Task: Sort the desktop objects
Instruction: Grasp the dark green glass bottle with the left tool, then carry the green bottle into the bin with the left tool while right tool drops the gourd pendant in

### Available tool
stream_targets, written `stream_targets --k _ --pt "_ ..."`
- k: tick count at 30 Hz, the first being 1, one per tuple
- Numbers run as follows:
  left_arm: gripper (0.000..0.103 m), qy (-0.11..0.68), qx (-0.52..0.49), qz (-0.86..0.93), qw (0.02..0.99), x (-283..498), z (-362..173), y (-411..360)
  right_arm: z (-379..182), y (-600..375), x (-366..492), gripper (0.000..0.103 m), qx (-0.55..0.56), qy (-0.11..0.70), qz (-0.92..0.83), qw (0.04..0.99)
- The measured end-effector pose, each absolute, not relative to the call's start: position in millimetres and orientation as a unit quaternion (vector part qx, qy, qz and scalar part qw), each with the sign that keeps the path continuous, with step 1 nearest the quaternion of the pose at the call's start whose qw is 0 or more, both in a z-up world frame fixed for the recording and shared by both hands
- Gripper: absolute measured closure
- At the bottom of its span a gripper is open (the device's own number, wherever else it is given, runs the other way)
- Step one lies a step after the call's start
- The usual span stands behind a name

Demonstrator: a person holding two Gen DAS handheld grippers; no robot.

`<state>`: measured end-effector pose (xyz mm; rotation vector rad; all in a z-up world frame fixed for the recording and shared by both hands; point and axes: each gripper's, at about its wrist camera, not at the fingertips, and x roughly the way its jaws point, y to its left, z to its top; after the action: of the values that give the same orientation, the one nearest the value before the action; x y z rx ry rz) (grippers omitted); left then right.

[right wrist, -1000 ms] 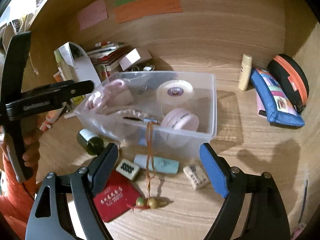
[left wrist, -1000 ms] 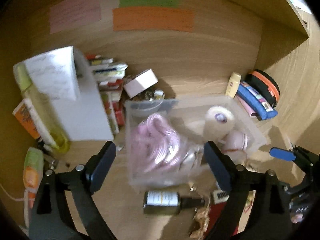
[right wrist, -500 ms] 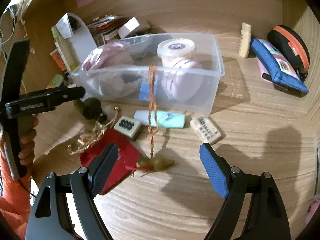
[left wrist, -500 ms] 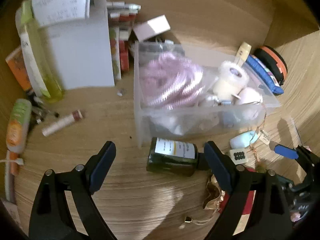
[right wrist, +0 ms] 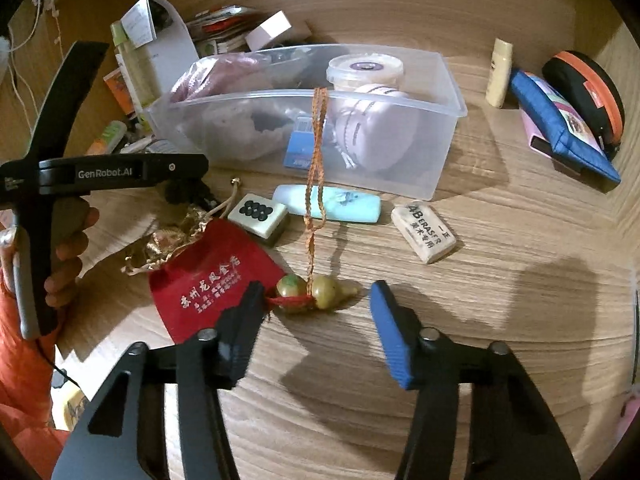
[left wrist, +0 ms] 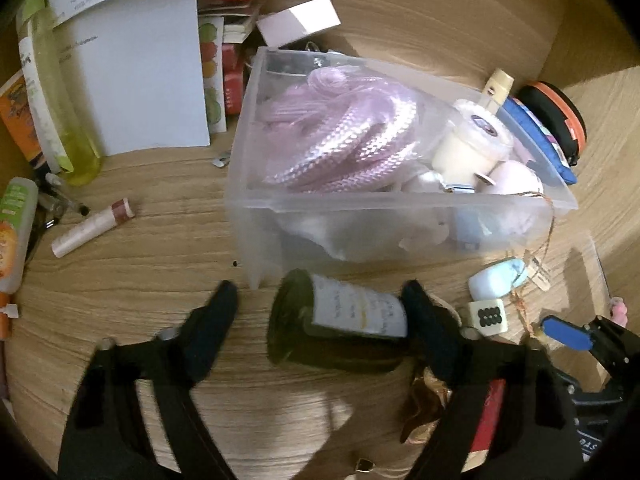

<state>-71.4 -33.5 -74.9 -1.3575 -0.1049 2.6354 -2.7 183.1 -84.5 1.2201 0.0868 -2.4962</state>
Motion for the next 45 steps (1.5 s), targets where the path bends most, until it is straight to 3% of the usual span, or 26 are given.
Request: stream_targets --k 4,15,26,39,45 --pt "0.041 -0.025 -0.454 0.887 0.076 -69 -76 -33 -84 182 -2 0.063 0.432 0.031 -0.883 0.183" --pt "0.041 -0.042 -0.429 0.899 0.078 -48 -62 -41 -61 192 -4 0.063 0.401 0.0 -0.898 0.182" --pt "0.041 -0.075 -0.361 0.923 0.111 -33 -4 -38 -17 203 -15 0.063 0.339 -0.01 -0.926 0.167" --pt "0.041 -0.062 -0.337 0.934 0.104 -82 29 1 30 197 -68 0.063 0.285 0.038 -0.944 0.159" --pt "0.041 -0.052 -0.357 0.927 0.101 -105 19 17 19 192 -94 0.063 0.3 0.045 -0.941 0.149"
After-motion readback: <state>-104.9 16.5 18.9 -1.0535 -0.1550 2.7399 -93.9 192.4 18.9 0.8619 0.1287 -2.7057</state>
